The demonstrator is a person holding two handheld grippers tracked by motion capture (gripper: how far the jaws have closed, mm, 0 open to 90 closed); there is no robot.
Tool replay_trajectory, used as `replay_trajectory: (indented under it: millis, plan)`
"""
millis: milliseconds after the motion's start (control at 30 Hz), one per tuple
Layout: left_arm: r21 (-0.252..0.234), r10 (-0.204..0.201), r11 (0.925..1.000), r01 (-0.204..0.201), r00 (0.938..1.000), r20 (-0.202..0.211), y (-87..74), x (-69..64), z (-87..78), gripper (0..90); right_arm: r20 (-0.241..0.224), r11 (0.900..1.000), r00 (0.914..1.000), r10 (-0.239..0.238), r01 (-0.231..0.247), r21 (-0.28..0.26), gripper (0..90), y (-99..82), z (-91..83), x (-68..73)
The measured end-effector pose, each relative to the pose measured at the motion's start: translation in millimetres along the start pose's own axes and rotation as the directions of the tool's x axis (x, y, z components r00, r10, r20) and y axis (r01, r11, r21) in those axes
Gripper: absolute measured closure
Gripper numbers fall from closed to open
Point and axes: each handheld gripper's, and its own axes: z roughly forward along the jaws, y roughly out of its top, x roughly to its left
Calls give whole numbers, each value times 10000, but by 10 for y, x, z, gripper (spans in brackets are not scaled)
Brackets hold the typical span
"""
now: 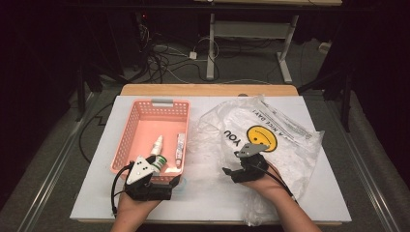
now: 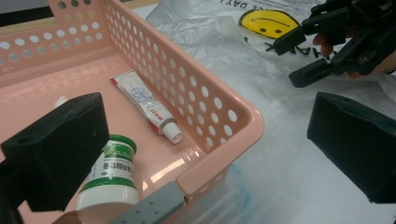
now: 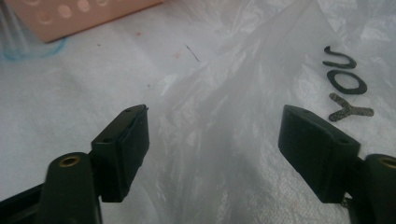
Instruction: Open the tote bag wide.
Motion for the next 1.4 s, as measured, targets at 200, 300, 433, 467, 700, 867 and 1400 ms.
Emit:
replay_trajectory:
  millis: [200,300,433,467,700,867,1400]
  plan:
    - [3,-39,10000,39,10000,24,-5,6,-2,0,25,9998,9999,-125,125,131,410,-32,19,-6]
    - [23,-40,10000,40,10000,46,-6,6,1,0,-2,9995,9995,-319,319,18,469,-31,3,7]
    - [63,-32,10000,31,10000,79,-5,4,8,0,113,9991,9992,-384,382,188,550,-40,3,9]
    - [67,-27,10000,26,10000,82,-4,2,8,0,172,9992,9993,-323,319,249,576,-43,3,9]
    - [69,-61,10000,61,10000,65,-8,3,6,0,102,10000,9999,-43,44,-68,740,-80,-42,-55]
    - [88,-54,9999,53,9999,86,-8,-4,10,0,63,9998,9999,138,-137,-138,831,-111,-53,-81]
    - [110,-24,9999,23,9999,99,-7,-2,9,0,223,9889,9992,331,-295,-1456,900,-104,-330,-198]
